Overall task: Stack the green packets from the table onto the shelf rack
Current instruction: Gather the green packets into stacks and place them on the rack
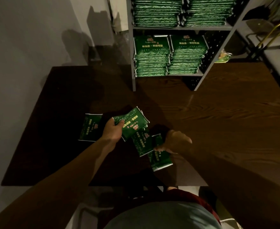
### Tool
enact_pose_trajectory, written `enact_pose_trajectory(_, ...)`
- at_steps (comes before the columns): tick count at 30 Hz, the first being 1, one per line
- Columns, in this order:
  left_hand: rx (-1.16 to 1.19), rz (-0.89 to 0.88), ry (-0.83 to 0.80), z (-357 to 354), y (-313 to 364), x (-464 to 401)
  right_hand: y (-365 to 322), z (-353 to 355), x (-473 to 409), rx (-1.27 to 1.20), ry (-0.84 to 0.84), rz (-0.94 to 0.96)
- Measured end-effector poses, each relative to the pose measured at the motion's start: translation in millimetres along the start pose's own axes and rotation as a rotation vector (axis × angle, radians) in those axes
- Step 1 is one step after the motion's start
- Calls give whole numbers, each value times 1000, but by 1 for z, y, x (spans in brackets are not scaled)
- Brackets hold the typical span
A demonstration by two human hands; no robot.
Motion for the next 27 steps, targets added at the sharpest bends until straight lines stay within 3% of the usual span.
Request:
enact_pose_trajectory(5, -11, 43, -57, 9, -20, -1, -12, -2, 0, -161, 174, -47)
enact_pose_trajectory(10, 71, 129, -90, 5, -41, 1, -18, -9, -4, -438, 91, -12)
enact_pose_trajectory(19, 171, 187, -123, 0, -51, 4, -35, -26, -1, -245, 130, -90)
enact_pose_trajectory(27, 139, -62, 39, 31, 2, -8, -29, 6, -6, -237, 256, 97)
Point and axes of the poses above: each hand's wrist, its own x-axis away from the middle knuckle, its own z-axis out of the back of the hand, y = z × x, the point moved 7 cm from there along -x, towards the middle knuckle, and after that the axes turned 15 degrees about x, right-handed, at the moved point
